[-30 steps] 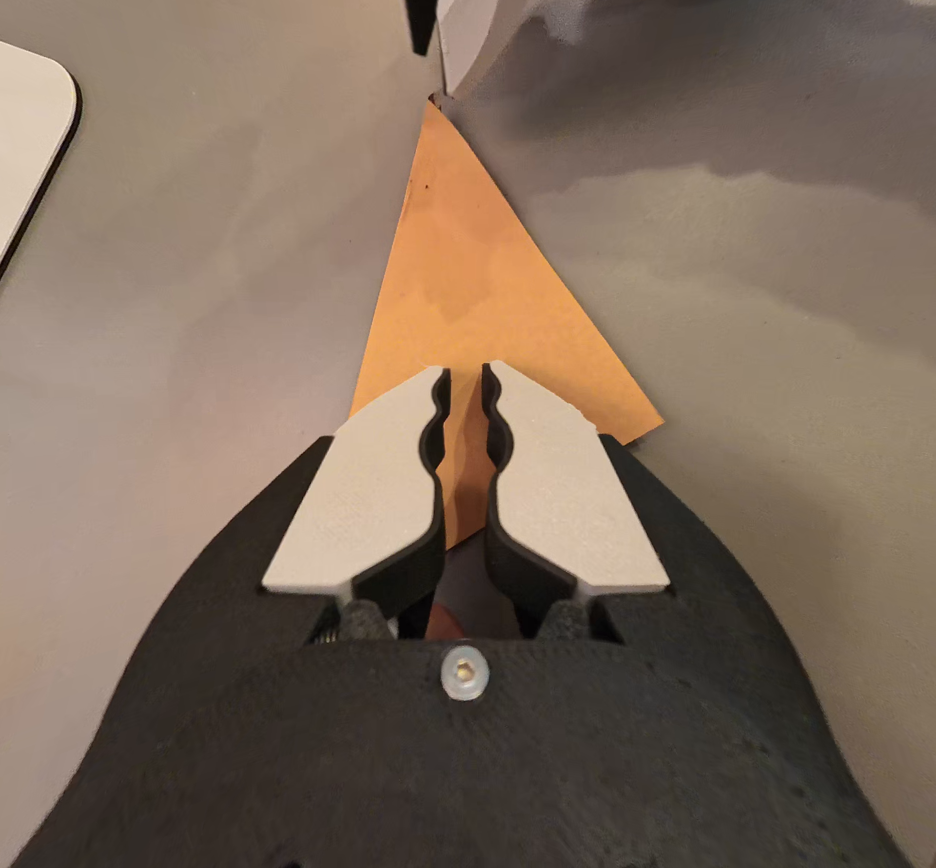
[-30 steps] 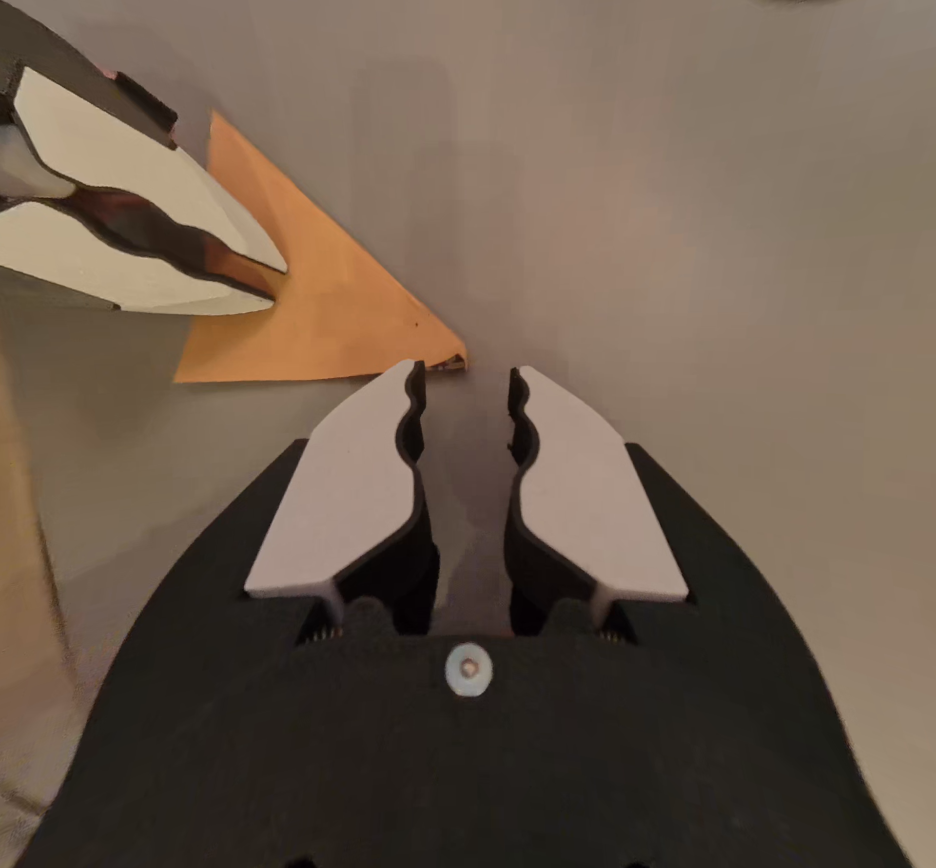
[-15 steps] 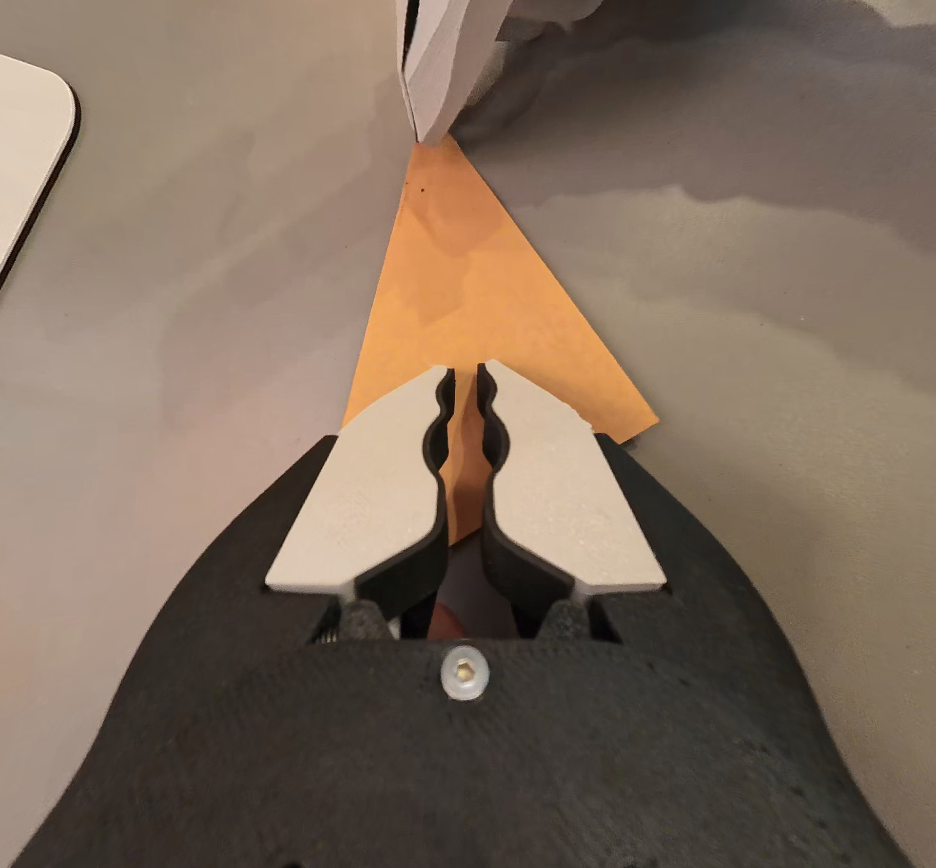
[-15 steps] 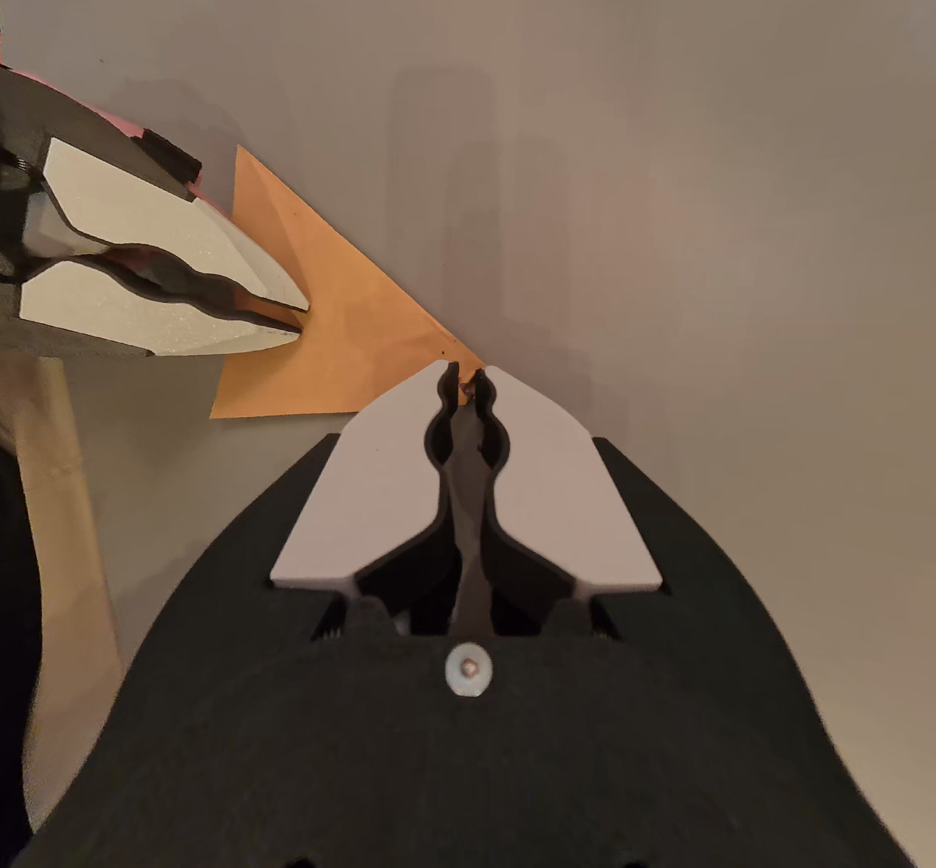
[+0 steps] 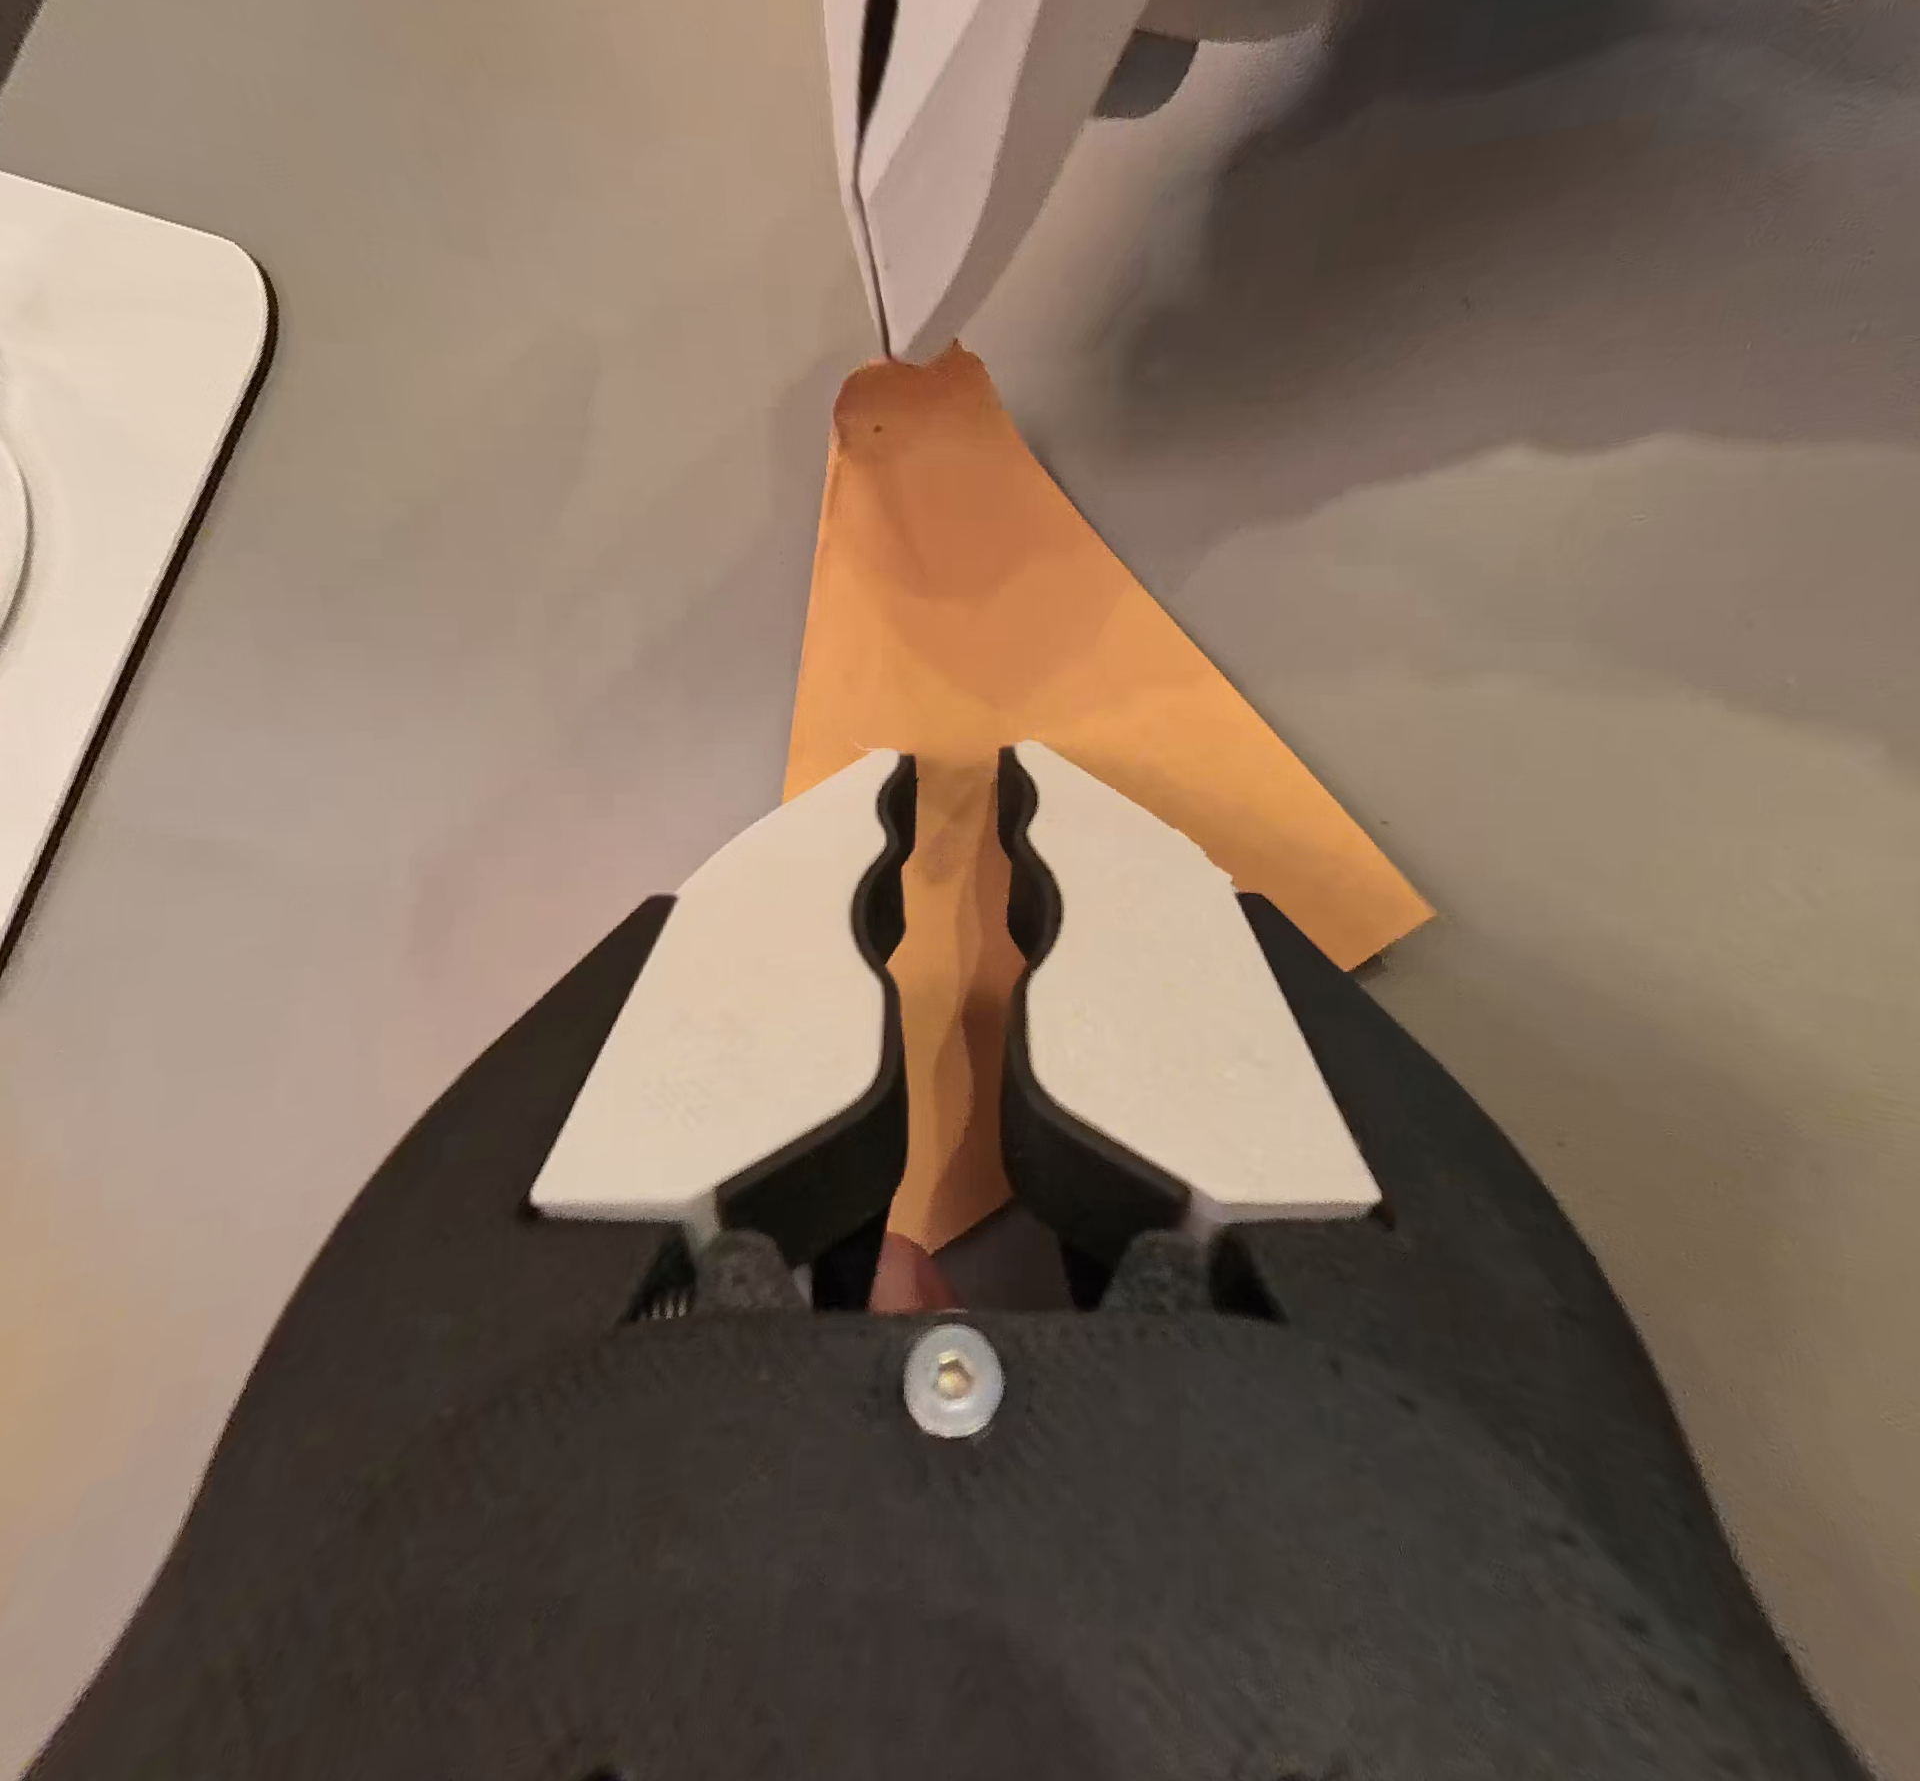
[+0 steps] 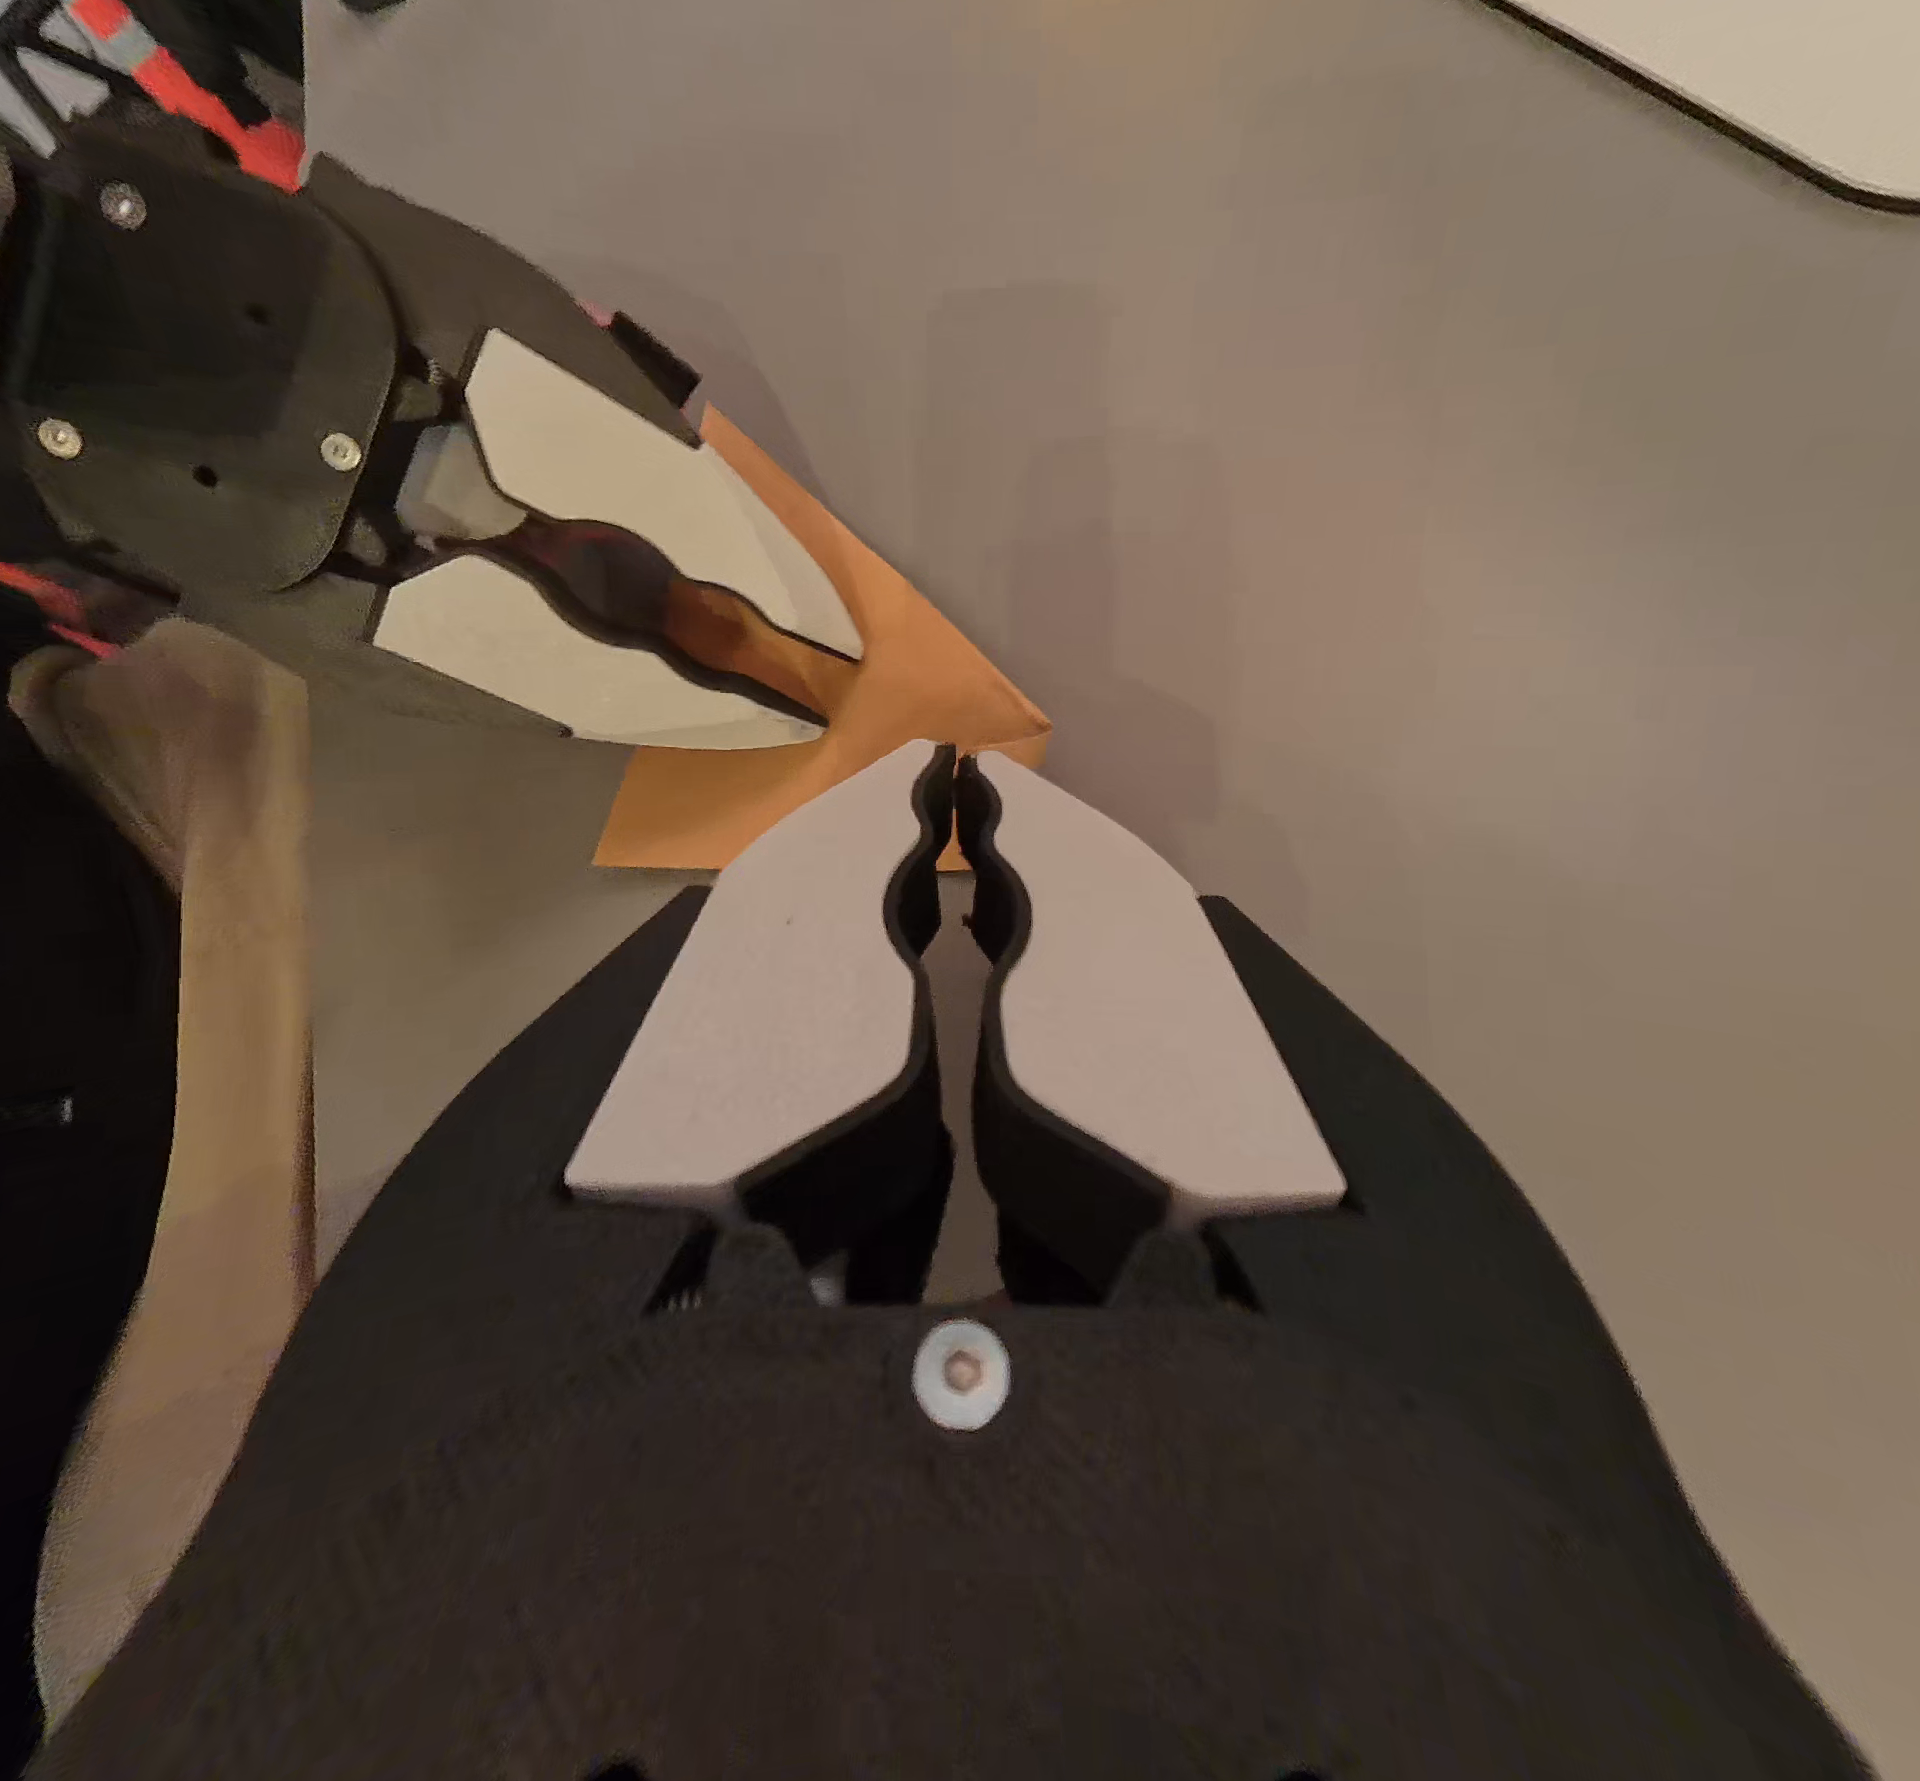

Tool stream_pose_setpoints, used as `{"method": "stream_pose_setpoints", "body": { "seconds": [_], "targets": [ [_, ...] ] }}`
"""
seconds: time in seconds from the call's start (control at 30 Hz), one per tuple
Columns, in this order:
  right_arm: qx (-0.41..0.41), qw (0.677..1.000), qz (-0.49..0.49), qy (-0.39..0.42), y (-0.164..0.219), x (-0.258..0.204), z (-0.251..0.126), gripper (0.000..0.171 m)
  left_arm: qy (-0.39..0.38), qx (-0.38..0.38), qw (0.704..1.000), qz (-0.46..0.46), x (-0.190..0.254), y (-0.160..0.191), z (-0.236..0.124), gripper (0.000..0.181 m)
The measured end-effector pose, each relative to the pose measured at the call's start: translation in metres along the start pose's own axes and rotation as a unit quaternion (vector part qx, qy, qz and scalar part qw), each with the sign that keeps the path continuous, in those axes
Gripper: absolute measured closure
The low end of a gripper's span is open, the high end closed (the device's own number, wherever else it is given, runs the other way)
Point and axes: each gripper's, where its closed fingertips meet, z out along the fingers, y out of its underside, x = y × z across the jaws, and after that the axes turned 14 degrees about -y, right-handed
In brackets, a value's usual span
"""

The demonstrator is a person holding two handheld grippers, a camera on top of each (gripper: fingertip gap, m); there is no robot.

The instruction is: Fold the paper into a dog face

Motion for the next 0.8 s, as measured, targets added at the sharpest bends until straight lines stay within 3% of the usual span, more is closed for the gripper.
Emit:
{"method": "stream_pose_setpoints", "body": {
  "seconds": [0.03,0.43,0.8],
  "targets": [
    [-0.007,1.0,-0.007,-0.002,0.001,-0.002,0.002,0.171,0.002,0.001,1.0,-0.003,0.0,0.0,0.0,0.167],
    [-0.09,0.994,-0.062,-0.03,0.022,-0.02,0.02,0.171,-0.008,-0.001,0.999,0.05,-0.004,-0.006,0.005,0.158],
    [-0.133,0.987,-0.066,-0.056,0.039,-0.025,0.024,0.171,0.037,0.003,0.994,0.106,0.011,-0.024,0.011,0.154]
  ]
}}
